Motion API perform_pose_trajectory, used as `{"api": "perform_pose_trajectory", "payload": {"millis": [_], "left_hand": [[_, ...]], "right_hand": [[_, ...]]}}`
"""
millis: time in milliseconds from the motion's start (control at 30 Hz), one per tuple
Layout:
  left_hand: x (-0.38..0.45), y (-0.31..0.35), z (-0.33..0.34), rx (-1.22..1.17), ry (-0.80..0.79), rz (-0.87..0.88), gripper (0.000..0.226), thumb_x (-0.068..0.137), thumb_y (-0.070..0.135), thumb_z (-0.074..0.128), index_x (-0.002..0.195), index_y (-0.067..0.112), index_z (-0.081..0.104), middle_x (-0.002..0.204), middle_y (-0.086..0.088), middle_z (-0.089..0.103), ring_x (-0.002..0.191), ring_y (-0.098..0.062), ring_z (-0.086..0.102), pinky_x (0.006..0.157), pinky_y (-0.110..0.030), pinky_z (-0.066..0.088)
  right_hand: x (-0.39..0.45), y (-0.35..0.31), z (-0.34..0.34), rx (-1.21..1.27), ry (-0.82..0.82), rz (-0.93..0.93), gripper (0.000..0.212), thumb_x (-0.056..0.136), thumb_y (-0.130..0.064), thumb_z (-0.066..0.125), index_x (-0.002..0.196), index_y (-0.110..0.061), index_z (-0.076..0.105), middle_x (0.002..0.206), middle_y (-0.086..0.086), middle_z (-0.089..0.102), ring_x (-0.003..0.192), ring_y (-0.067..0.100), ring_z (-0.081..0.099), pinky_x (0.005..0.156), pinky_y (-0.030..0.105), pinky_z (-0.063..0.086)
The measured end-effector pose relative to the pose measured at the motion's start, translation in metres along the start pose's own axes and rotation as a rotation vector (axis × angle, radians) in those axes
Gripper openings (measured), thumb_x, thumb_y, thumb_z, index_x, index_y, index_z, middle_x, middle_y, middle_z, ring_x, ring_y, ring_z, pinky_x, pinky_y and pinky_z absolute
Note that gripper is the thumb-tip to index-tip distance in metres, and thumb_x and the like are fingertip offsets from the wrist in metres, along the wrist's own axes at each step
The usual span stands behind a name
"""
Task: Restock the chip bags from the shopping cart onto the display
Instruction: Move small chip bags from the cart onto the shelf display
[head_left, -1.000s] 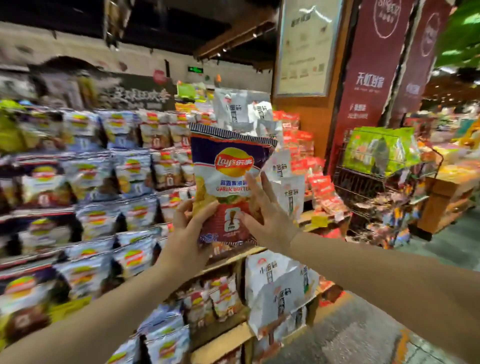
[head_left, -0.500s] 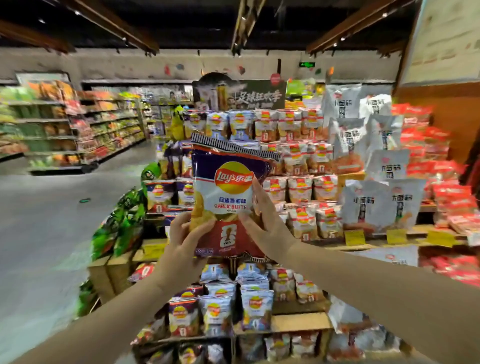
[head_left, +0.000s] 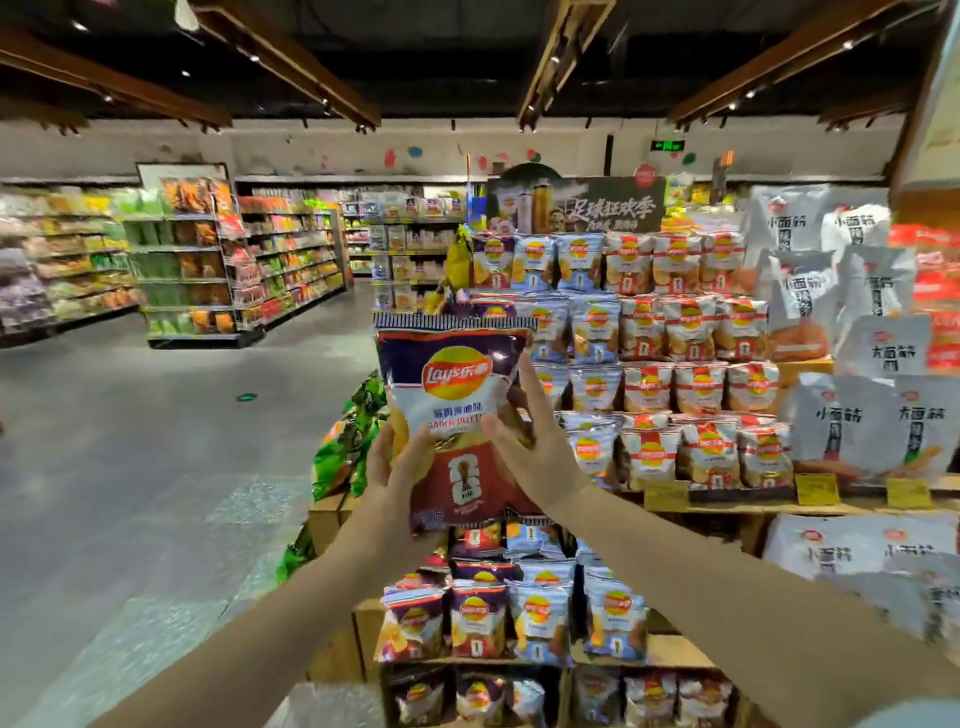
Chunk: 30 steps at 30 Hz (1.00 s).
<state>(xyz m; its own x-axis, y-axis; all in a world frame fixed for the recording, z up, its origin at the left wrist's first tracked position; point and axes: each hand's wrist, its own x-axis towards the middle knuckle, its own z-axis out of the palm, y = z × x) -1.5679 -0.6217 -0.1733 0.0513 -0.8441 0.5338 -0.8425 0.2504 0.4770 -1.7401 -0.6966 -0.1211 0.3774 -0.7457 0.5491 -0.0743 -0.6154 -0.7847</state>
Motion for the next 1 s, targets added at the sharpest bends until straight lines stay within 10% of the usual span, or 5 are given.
{"api": "perform_pose_trajectory", "payload": {"millis": [233, 433, 600, 733, 1000], "left_hand": [[-0.041, -0.081, -0.079, -0.169, -0.046, -0.072, 0.115, 0.05, 0.049, 0.078, 0.123, 0.075, -0.006, 0.152, 0.007, 0.004, 0.132, -0.02, 0.033, 0.092, -0.035, 0.053], [-0.058, -0.123, -0.111, -0.098, -0.064, -0.018, 0.103, 0.067, 0.022, 0.084, 0.128, 0.062, 0.011, 0.149, 0.009, 0.001, 0.131, -0.018, 0.034, 0.089, -0.024, 0.05], [-0.058, -0.143, -0.12, -0.092, -0.06, -0.006, 0.109, 0.065, 0.029, 0.085, 0.13, 0.065, 0.006, 0.152, 0.004, 0.004, 0.131, -0.015, 0.03, 0.09, -0.019, 0.047], [-0.051, -0.153, -0.114, -0.059, -0.038, 0.021, 0.104, 0.065, 0.034, 0.085, 0.132, 0.062, 0.011, 0.151, 0.001, 0.01, 0.128, -0.017, 0.035, 0.087, -0.018, 0.048], [-0.025, -0.195, -0.085, -0.173, -0.073, -0.071, 0.109, 0.064, 0.028, 0.086, 0.126, 0.074, 0.009, 0.149, 0.006, 0.011, 0.126, -0.014, 0.035, 0.078, -0.003, 0.046]], "right_hand": [[-0.004, -0.031, 0.111, 0.043, 0.015, 0.048, 0.088, 0.083, -0.049, 0.065, 0.127, -0.066, -0.009, 0.154, -0.017, 0.014, 0.142, 0.005, 0.018, 0.116, 0.039, 0.023], [0.008, -0.044, 0.159, 0.089, -0.069, 0.151, 0.094, 0.071, -0.063, 0.068, 0.128, -0.071, -0.006, 0.159, -0.015, 0.002, 0.145, 0.014, 0.018, 0.117, 0.045, 0.024], [0.015, -0.039, 0.177, 0.036, -0.083, 0.166, 0.088, 0.088, -0.028, 0.067, 0.148, -0.042, 0.003, 0.148, -0.024, 0.011, 0.128, -0.013, 0.014, 0.089, -0.008, 0.019], [0.024, -0.03, 0.184, 0.023, -0.077, 0.181, 0.081, 0.092, -0.028, 0.062, 0.149, -0.042, 0.006, 0.156, -0.015, 0.012, 0.141, 0.004, 0.013, 0.11, 0.022, 0.027], [0.036, 0.023, 0.195, -0.033, -0.252, 0.224, 0.091, 0.087, -0.038, 0.065, 0.145, -0.048, -0.006, 0.139, -0.023, 0.017, 0.128, -0.004, 0.017, 0.106, 0.023, 0.023]]}}
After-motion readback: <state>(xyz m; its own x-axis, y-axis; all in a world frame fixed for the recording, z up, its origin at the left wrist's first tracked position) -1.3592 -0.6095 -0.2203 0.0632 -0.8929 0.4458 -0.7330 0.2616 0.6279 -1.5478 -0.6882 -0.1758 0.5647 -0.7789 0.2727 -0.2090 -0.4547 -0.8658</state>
